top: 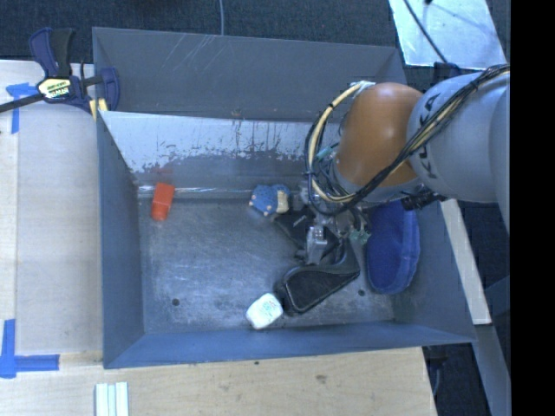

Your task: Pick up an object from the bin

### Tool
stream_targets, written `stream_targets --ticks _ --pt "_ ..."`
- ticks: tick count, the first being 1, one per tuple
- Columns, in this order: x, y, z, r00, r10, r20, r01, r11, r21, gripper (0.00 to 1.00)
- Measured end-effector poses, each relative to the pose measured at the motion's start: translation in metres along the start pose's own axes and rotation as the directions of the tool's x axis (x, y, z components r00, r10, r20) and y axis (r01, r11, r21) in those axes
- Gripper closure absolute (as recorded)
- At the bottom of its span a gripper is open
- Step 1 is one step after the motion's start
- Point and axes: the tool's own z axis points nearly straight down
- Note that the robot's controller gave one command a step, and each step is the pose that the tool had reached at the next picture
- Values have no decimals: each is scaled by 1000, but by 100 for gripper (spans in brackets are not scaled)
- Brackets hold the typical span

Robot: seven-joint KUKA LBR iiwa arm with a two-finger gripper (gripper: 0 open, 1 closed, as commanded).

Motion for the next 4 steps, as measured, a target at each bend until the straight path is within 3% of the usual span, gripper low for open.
stream_targets --ticks 1,2,3,4 --pt "0 0 -4 1000 0 3 0 1000 0 100" --pt "0 0 -4 1000 0 4 0 1000 0 0" --pt "-9 7 19 943 333 3 -333 943 -1 0" --pt "-10 7 18 944 331 7 -331 944 -1 100"
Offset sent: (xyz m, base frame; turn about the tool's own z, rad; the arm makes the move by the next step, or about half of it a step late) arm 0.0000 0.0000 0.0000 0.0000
